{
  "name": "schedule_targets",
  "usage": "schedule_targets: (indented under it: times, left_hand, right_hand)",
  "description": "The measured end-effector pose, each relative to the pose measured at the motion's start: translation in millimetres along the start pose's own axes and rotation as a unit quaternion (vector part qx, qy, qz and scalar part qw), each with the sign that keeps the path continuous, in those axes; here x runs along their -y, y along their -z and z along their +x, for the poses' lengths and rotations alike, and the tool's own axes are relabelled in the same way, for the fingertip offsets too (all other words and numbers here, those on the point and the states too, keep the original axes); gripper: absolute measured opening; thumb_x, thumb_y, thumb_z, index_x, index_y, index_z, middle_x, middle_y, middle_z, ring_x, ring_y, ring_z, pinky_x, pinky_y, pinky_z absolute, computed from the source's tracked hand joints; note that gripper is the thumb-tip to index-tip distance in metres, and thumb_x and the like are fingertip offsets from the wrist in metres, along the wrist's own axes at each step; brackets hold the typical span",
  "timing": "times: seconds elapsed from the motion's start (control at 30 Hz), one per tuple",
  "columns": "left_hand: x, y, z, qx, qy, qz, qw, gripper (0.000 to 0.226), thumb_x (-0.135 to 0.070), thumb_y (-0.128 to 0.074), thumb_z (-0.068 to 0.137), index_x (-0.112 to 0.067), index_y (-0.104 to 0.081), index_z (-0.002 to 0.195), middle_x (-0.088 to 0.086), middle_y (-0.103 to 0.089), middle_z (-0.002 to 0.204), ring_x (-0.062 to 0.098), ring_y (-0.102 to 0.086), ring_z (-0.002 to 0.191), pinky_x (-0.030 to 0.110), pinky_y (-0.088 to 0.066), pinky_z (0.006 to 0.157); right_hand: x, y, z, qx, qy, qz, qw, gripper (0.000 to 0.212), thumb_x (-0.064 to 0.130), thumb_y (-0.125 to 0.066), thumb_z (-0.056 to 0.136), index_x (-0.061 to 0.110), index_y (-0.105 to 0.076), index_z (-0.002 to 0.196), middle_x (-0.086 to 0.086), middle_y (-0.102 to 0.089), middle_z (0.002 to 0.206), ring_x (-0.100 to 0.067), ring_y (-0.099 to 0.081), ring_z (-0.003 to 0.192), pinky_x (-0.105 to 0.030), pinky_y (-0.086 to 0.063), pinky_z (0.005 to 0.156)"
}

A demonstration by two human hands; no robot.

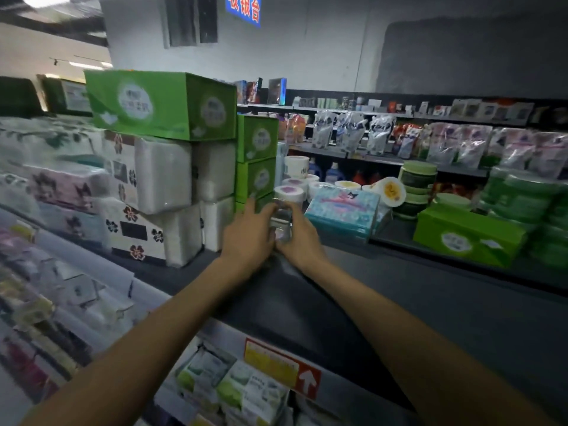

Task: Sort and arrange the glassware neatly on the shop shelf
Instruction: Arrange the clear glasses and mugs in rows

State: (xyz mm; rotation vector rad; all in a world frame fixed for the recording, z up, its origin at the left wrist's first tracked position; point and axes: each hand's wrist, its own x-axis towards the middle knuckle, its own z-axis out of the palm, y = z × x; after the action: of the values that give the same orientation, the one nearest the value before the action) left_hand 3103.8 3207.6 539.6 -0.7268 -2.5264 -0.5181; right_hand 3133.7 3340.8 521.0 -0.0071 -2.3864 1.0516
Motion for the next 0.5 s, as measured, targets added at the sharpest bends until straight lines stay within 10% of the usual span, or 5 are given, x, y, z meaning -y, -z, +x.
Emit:
schedule_targets:
  times: [0.2, 0.5]
  left_hand:
    - [-6, -1, 6, -0.007, -0.021, -0.043, 0.999, 0.025, -0.026, -0.062, 0.095, -0.024, -0.050, 0.118, 0.015, -0.057, 0.114, 0.040, -0.063, 0.099, 0.043, -0.049, 0.075]
    - [-94, 47, -43, -0.027, -0.134, -0.333, 0.933, 0.042, -0.025, -0.080, 0.086, -0.035, -0.055, 0.119, -0.009, -0.059, 0.111, 0.007, -0.059, 0.110, 0.025, -0.049, 0.085]
  right_hand:
    - [3, 5, 4, -0.014, -0.010, -0.040, 0.999, 0.036, 0.015, -0.067, 0.087, 0.018, -0.042, 0.112, -0.011, -0.066, 0.106, -0.032, -0.064, 0.095, -0.039, -0.048, 0.077]
    - [40, 128, -104, -0.114, 0.009, 0.001, 0.993, 0.051, 0.022, -0.087, 0.074, 0.029, -0.042, 0.095, 0.003, -0.064, 0.088, -0.016, -0.062, 0.075, -0.035, -0.053, 0.062]
